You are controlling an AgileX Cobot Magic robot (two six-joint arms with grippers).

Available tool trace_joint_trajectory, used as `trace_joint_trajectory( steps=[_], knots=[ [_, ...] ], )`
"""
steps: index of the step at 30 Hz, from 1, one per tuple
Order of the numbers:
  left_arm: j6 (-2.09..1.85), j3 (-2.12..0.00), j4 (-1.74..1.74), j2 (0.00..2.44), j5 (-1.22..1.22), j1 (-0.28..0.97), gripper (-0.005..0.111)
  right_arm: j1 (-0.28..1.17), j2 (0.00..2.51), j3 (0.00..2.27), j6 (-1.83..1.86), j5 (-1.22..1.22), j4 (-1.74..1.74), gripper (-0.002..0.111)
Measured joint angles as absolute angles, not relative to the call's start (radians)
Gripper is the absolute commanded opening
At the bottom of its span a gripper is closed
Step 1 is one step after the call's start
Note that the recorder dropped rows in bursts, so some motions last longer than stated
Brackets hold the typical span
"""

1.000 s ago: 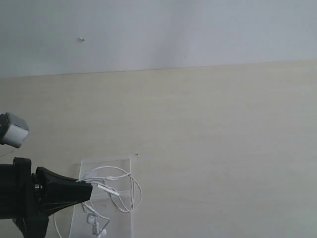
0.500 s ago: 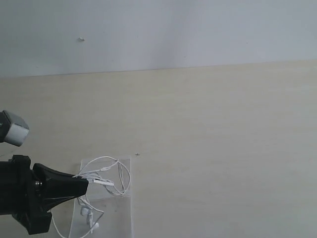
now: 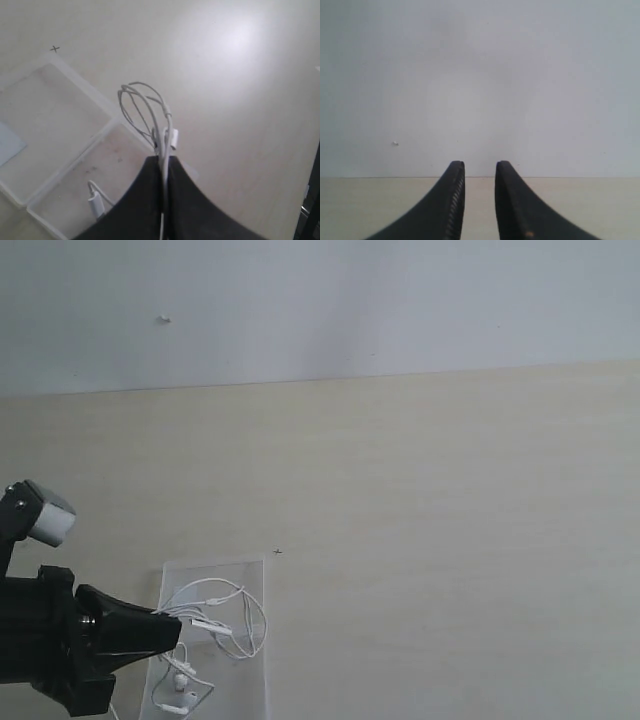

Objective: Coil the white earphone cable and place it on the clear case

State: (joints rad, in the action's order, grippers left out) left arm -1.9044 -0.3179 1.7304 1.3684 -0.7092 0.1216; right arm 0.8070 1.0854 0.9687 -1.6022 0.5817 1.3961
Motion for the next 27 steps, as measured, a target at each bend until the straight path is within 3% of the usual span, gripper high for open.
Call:
trace_joint_trajectory(
  steps=[27],
  knots=[
    [-1.806, -0.318, 1.708, 1.368, -0.688, 0.122, 0.0, 0.807, 1.085, 0.969, -1.602, 0.582, 1.392, 0.022]
  ],
)
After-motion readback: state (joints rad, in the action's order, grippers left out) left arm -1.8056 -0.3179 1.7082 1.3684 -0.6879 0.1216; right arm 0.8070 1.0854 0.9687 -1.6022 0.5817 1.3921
